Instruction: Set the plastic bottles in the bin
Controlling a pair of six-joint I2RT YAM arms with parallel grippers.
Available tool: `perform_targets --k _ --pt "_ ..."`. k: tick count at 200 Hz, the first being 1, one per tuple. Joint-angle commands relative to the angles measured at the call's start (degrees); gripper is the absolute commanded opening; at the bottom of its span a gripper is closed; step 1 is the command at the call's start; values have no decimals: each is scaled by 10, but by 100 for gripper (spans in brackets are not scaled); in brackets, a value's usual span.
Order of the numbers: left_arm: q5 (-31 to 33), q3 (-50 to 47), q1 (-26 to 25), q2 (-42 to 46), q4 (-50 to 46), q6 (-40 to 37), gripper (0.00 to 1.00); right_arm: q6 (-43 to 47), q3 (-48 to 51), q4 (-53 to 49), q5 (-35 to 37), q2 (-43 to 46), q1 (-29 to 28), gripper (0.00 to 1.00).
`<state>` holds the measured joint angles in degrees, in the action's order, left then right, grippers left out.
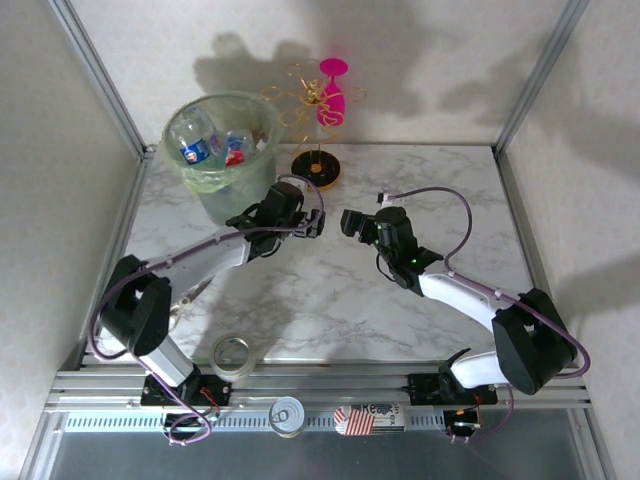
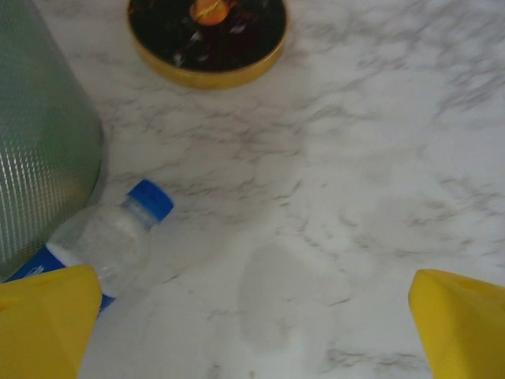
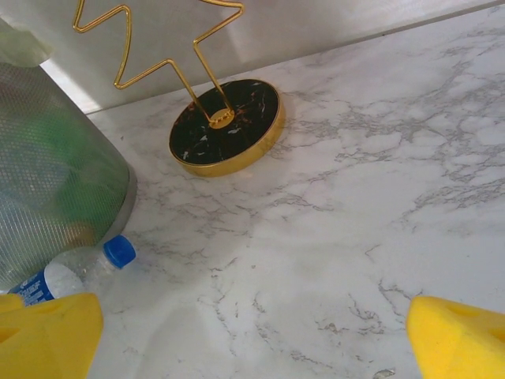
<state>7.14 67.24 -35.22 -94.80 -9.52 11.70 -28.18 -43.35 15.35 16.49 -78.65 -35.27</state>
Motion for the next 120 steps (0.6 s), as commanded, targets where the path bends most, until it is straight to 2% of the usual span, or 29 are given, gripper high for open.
perform_targets --k 1,71,101,120 --pt "73 29 -5 -37 -61 -21 100 -10 -2 -3 3 6 5 99" --pt "217 67 -5 -133 -108 -35 100 -8 5 -1 7 13 10 99" --pt "249 77 -2 -175 -122 -53 100 -7 7 -1 7 14 11 99" --pt "243 73 4 -185 -116 -56 100 -6 10 -3 11 18 11 99"
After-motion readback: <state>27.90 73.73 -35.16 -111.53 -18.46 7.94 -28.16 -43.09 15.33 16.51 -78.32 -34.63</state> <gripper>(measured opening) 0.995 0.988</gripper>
